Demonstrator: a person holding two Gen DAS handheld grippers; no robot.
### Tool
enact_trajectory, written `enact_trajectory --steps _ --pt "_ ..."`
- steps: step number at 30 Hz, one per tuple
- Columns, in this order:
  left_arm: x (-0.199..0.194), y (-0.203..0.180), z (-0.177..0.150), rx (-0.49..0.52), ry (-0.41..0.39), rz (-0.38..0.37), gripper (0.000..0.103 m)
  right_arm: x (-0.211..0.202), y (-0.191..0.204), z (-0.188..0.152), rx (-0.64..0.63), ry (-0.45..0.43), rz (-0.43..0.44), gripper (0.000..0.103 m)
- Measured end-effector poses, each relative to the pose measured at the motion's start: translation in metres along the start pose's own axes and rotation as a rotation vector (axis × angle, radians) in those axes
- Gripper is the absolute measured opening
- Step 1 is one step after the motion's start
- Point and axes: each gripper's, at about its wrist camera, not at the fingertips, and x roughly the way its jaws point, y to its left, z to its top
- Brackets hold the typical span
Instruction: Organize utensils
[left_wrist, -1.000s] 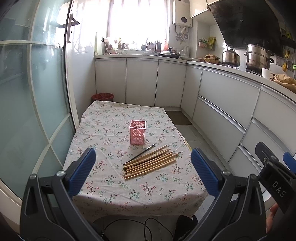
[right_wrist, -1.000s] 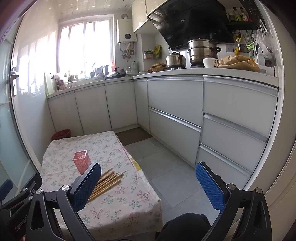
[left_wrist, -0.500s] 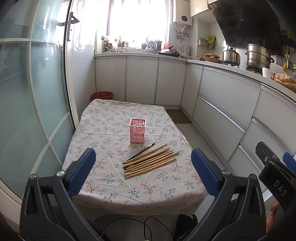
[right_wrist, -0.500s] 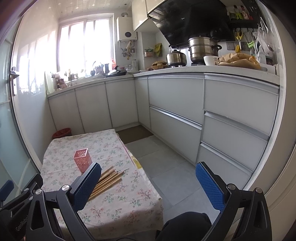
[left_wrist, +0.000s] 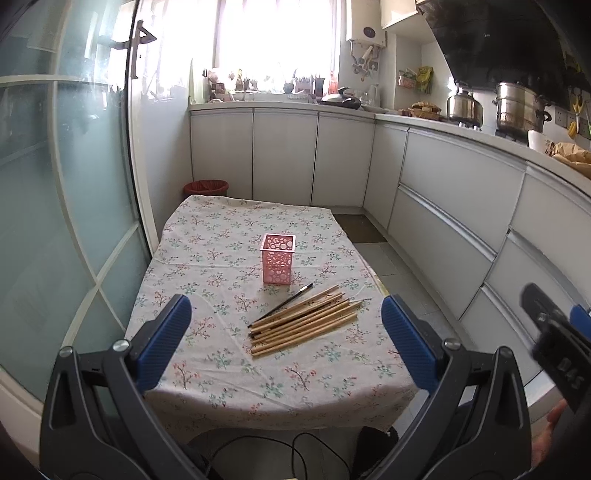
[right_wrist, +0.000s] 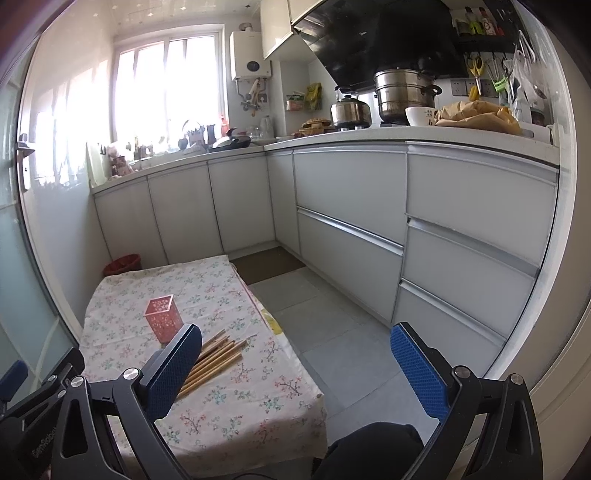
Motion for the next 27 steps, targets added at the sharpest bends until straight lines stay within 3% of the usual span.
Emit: enact_trajectory --steps 6,11,14,19,23,27 --pt "0.075 -0.013 0.033 0.154 0.203 -0.091 0.102 0.053 -0.007 0.002 0.05 0.164 0.037 0.103" --pt "0.142 -0.042 0.04 0.255 0.398 -0.179 0.102 0.121 -0.007 -0.005 0.042 0.327 -0.001 0.103" --pt "0.183 -0.055 0.04 0.284 0.502 -0.195 0.102 0.158 -0.008 -0.013 0.036 0.396 -0.026 0.103" --pt "0.26 -0.074 0.036 0.258 0.756 -0.282 0.102 0.205 -0.009 -0.025 0.027 0.474 -0.044 0.103" --pt "0.32 -0.09 0.034 0.257 0.879 -0.275 0.102 0.236 -0.014 -0.039 0.033 0.533 -0.04 0.103" --pt "0.368 -0.097 0.03 0.309 0.938 -0.215 0.1 0.267 -0.022 -0.054 0.067 0.611 -0.032 0.103"
